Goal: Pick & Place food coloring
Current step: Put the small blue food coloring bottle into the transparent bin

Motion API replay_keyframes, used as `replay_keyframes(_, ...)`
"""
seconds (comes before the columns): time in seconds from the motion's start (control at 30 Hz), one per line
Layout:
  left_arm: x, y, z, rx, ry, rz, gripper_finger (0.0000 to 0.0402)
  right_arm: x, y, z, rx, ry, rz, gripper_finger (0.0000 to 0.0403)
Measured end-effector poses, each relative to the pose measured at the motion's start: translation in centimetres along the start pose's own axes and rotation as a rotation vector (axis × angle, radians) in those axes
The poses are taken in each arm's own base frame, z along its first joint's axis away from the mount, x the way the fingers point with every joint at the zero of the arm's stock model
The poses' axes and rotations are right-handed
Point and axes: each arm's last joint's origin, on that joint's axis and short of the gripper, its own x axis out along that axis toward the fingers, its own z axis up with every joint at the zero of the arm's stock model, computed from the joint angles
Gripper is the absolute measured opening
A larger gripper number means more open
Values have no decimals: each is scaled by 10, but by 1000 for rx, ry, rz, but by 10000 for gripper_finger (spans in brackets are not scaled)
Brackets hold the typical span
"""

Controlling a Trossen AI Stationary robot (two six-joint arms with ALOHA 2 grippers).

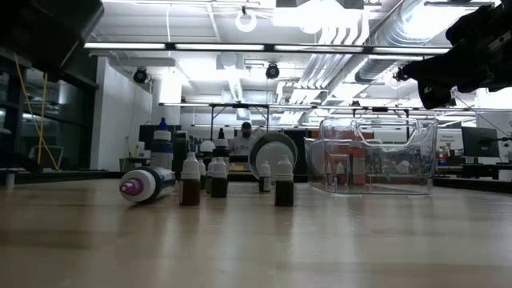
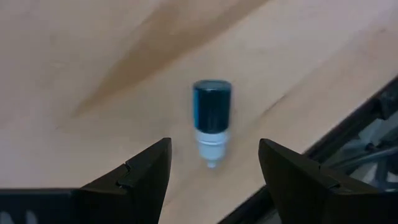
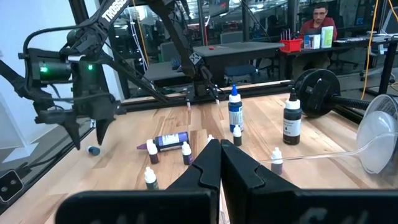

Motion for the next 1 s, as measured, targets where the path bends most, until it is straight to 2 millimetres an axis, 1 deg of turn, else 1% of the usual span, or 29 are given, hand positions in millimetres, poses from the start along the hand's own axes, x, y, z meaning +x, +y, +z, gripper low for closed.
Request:
replay_keyframes(0.3,3,-1,3,12,-4,-7,239,0,0,0,0,3,0,0)
replay_keyframes(0.47,9,-1,5,31,9,6,239,0,0,0,0,2,0,0)
replay_keyframes(0.53,12,-1,5,34,23,15,239,0,0,0,0,1,0,0)
replay_keyframes(0.87,14,3,7,23,20,58,239,0,0,0,0,1,0,0)
replay_keyframes(1.0,19,5,10,17,16,77,239,0,0,0,0,1,0,0)
